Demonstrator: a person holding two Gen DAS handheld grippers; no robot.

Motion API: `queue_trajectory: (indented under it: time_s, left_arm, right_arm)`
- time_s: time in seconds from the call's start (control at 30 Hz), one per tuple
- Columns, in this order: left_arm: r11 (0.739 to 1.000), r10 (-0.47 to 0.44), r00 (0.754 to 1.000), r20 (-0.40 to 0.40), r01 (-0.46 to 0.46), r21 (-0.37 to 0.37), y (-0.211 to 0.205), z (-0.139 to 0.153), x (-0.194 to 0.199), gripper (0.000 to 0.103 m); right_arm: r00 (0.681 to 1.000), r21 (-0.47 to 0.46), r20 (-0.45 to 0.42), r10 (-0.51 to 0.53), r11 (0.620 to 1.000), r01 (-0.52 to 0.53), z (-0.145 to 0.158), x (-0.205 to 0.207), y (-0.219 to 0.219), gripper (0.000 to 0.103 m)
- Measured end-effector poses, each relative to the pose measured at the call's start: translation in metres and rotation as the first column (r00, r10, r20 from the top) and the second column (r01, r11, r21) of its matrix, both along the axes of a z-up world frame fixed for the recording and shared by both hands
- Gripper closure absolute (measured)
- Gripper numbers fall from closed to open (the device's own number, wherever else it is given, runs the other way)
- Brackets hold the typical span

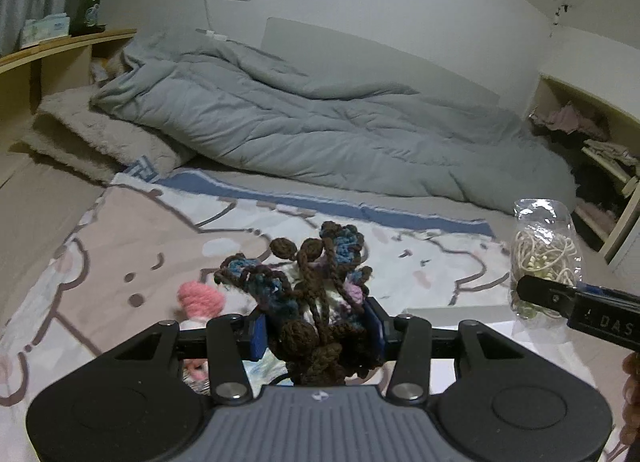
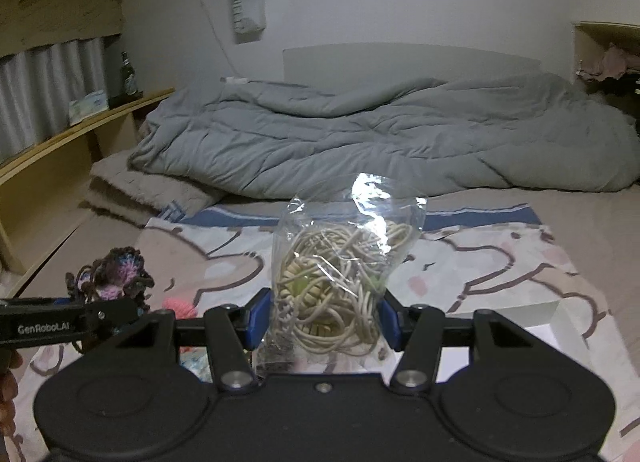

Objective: Organize objects
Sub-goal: 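Lift the crocheted flowers and rubber-band bag, carrying both toward the white box, then lower both held items into the white box and open both tools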

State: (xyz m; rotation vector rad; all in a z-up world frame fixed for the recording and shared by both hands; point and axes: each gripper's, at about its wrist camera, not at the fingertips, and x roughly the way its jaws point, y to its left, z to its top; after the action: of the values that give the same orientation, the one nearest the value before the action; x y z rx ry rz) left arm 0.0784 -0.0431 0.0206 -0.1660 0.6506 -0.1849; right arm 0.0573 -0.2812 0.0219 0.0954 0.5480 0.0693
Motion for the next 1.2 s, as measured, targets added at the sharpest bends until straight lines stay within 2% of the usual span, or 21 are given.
queue_trajectory:
  time_s: [0.23,0.4,0.5,0.7,0.87,1.1,1.2]
  left_arm:
    - [0.998,-0.06,0.997,0.055,0.06,0.014,-0.038,0.021,0.022,0.055]
    - [0.992,-0.127,0.99,0.064,0.126,0.014,-0.07,0.024,0.044,0.055]
    - [0.986,-0.168,0.985,0.049,0.169,-0.011,-0.088,0.017,0.058,0.055]
    - [0.962,-0.261,0.965,-0.035,0.257,-0.087,-0.122,-0.019,0.088,0.055]
    - [0.943,-0.324,0.937,-0.128,0.309,-0.126,-0.142,-0.055,0.11,0.055]
    - [0.934,-0.353,0.909,-0.223,0.326,-0.149,-0.151,-0.097,0.13,0.055]
    - [0.923,-0.38,0.885,-0.269,0.344,-0.173,-0.158,-0.111,0.139,0.055]
  right_arm:
    - [0.998,-0.009,0.032,-0.055,0.998,0.055,0.012,0.013,-0.029,0.047]
    - [0.995,-0.035,0.037,-0.09,0.995,0.091,0.002,0.026,-0.05,0.047]
    - [0.995,-0.05,0.017,-0.095,0.994,0.096,-0.008,0.035,-0.06,0.047]
    - [0.993,-0.088,-0.049,-0.106,0.991,0.102,-0.033,0.056,-0.086,0.047]
    - [0.986,-0.113,-0.13,-0.099,0.99,0.085,-0.059,0.07,-0.099,0.047]
    - [0.969,-0.13,-0.237,-0.068,0.991,0.038,-0.094,0.087,-0.105,0.047]
    - [0.957,-0.115,-0.284,-0.059,0.993,0.027,-0.108,0.092,-0.111,0.047]
